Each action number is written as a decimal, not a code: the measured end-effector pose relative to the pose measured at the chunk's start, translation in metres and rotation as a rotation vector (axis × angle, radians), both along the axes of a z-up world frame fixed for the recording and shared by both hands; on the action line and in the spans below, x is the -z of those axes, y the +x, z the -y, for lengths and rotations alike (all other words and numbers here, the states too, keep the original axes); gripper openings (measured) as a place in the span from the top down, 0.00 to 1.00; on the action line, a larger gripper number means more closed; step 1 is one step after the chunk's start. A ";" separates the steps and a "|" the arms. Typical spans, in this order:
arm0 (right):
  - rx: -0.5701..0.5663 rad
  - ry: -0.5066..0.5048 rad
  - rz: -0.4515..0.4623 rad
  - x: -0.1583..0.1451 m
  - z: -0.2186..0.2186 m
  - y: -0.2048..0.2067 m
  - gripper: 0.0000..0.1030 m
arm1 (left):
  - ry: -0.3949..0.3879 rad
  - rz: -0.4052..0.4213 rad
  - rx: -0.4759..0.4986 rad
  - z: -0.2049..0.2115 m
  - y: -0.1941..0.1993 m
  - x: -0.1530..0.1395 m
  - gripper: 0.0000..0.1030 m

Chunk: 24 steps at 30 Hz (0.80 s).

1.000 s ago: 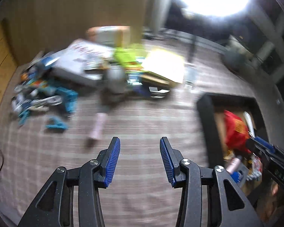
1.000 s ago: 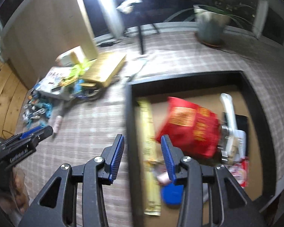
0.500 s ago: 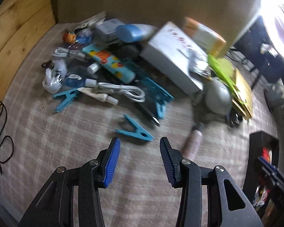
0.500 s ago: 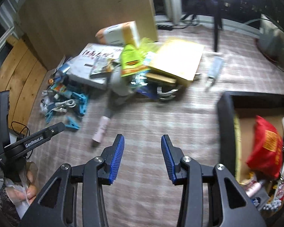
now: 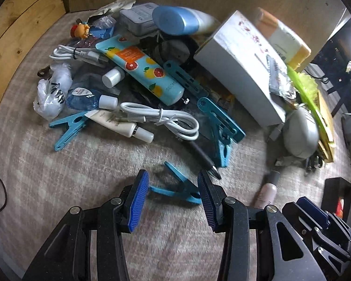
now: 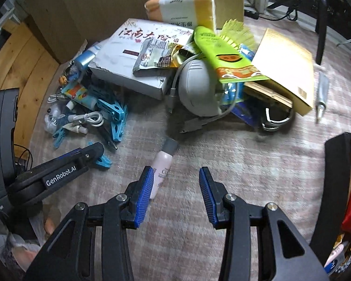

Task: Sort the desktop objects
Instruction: 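Grasp a blue clothespin with the left gripper while the right grasps the small pink bottle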

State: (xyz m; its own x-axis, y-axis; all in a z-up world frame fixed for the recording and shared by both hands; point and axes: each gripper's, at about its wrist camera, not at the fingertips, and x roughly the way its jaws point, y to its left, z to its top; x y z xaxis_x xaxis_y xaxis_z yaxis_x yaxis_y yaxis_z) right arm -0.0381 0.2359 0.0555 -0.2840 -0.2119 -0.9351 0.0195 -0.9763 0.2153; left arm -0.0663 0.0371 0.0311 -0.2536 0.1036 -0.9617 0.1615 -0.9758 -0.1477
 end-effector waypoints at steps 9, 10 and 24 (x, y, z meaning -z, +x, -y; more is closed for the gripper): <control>-0.035 0.010 0.039 0.022 0.014 -0.013 0.61 | -0.077 -0.047 0.033 -0.013 0.010 0.004 0.62; -0.044 0.016 0.043 0.024 0.016 -0.013 0.61 | -0.074 -0.051 0.036 -0.013 0.012 0.004 0.63; -0.058 0.068 0.001 0.025 -0.004 0.009 0.81 | -0.053 -0.065 0.035 -0.010 0.061 0.007 0.97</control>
